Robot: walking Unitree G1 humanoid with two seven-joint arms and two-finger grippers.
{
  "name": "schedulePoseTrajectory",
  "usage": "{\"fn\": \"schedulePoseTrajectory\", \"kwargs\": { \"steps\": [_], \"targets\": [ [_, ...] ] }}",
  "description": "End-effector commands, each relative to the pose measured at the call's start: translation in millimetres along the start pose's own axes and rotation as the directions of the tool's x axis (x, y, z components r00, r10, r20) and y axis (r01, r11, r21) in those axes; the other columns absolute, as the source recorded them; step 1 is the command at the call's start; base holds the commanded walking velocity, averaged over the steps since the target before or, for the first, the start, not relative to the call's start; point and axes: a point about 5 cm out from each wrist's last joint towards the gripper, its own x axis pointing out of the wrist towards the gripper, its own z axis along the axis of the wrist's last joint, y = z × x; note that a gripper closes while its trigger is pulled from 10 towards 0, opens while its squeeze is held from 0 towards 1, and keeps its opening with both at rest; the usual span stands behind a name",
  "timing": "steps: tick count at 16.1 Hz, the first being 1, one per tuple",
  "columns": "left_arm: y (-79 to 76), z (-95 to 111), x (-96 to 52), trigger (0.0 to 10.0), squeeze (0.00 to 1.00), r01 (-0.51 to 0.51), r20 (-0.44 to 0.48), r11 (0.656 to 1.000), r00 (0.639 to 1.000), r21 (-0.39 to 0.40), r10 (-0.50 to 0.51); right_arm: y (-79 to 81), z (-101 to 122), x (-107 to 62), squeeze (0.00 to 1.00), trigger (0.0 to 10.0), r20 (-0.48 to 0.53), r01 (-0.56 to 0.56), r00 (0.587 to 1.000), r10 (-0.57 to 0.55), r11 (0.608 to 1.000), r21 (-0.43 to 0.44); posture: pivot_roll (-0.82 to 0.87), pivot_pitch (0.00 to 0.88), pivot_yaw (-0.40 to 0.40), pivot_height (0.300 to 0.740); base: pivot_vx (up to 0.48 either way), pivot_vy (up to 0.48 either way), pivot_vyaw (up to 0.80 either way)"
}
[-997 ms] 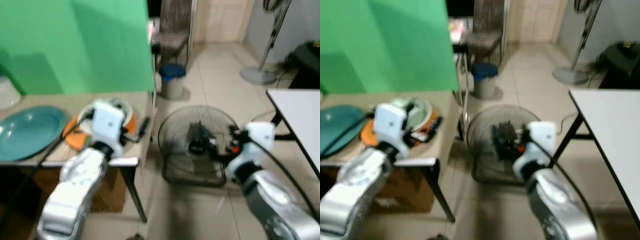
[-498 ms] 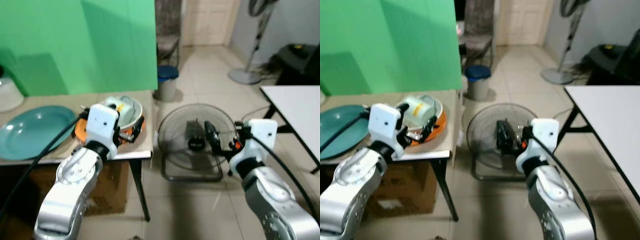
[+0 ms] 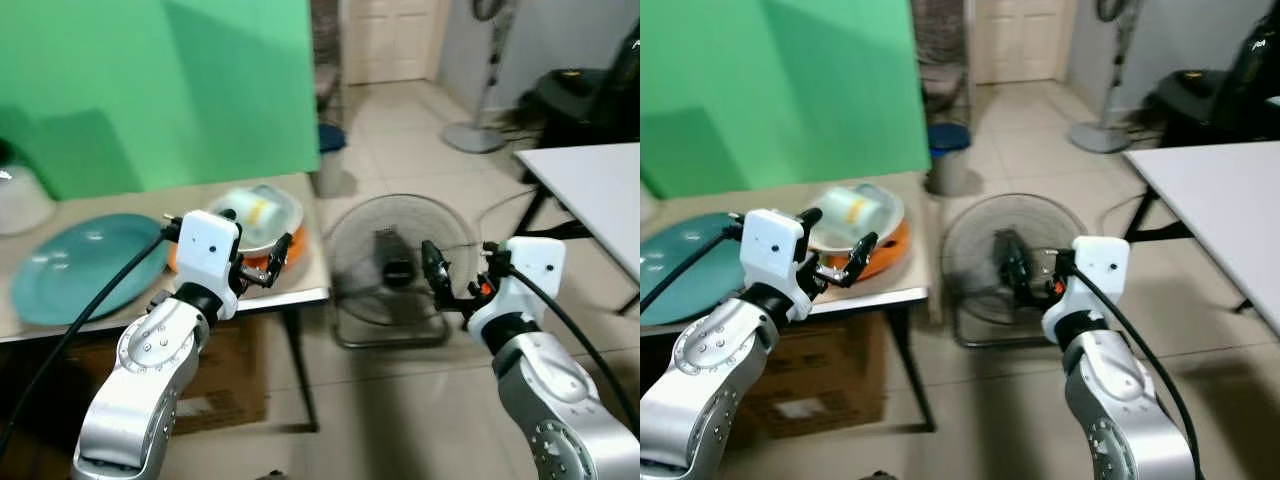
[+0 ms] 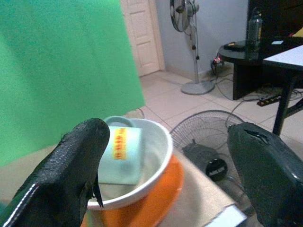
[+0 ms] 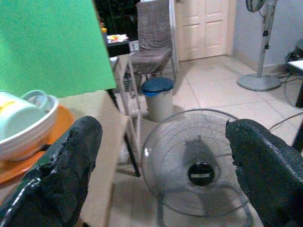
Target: Setting the table
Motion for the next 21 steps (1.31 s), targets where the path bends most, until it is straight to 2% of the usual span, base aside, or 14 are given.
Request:
{"fn": "schedulePoseTrajectory", "kwargs": {
  "steps": [1,5,21],
  "targets": [
    [4.4,0.3,-1.9,10.0,0.00,-0.021,-0.003,1.000,1.000,0.010,0.021,5.5,1.3,0.9,0.00,10.0,0.008,-0.038,0.999,0.038,0.999,0.011,0.12,0.000,0.048,0.740,0.000,0.270,0.00],
    [4.7,0.3,-3.2,10.0,0.00,-0.024,-0.003,1.000,1.000,0.011,0.024,9.8,-0.6,0.2,0.00,10.0,-0.001,-0.079,0.997,0.079,0.997,0.020,0.13,0.000,0.044,0.740,0.000,0.264,0.00],
    [5.2,-0.1,-4.8,10.0,0.00,-0.026,-0.008,1.000,1.000,0.012,0.027,11.3,-2.1,0.4,0.00,10.0,-0.011,-0.094,0.996,0.094,0.995,0.022,0.13,0.000,0.042,0.740,0.000,0.299,0.00]
  ]
}}
